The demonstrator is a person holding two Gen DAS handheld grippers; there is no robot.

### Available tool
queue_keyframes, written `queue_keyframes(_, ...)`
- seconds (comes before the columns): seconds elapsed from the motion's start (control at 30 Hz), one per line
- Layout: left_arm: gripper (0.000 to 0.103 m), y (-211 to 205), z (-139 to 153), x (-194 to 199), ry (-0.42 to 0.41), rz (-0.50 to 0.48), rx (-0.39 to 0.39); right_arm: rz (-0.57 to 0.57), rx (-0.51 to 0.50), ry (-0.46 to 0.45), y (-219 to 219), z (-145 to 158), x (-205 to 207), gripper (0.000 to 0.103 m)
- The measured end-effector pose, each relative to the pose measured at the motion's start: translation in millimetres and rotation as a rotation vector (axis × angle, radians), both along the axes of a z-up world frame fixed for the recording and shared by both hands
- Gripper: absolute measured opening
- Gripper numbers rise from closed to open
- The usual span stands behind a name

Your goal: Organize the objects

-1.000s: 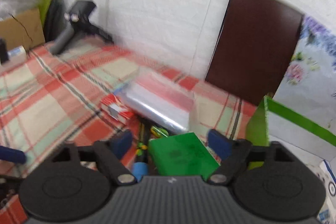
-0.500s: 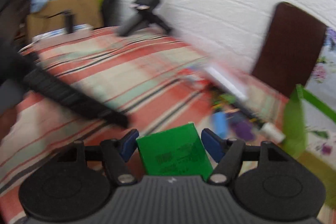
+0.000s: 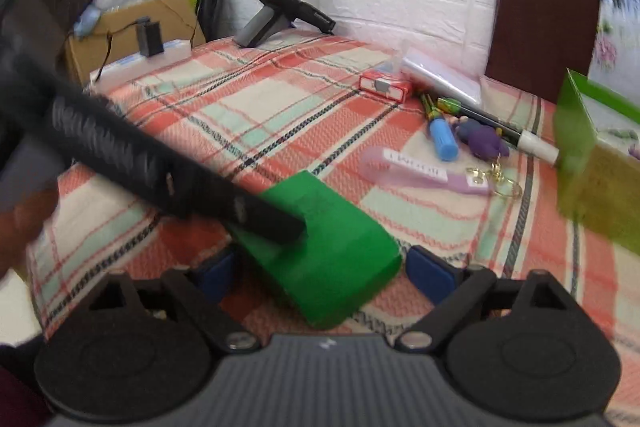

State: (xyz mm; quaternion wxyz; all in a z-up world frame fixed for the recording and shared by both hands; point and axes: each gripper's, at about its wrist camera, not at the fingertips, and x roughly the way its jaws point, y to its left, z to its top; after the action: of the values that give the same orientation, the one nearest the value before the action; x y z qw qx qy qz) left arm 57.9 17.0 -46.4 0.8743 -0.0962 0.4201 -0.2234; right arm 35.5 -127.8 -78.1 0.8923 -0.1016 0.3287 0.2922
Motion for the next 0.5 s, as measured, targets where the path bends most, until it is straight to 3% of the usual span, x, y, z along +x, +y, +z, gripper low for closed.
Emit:
queue_keyframes(0.27, 0.058, -45.4, 4.1, -1.1, 0.028, -0.131, -0.004, -0.088, 0.006, -0.018, -29.8, -0.9, -26.2, 0.075)
queue_keyframes(0.5, 0.058, -120.7, 4.7, -0.5, -0.003, -0.316, 0.066, -0.231, -0.039, -0.04, -86.4, -1.3, -42.9, 0.075)
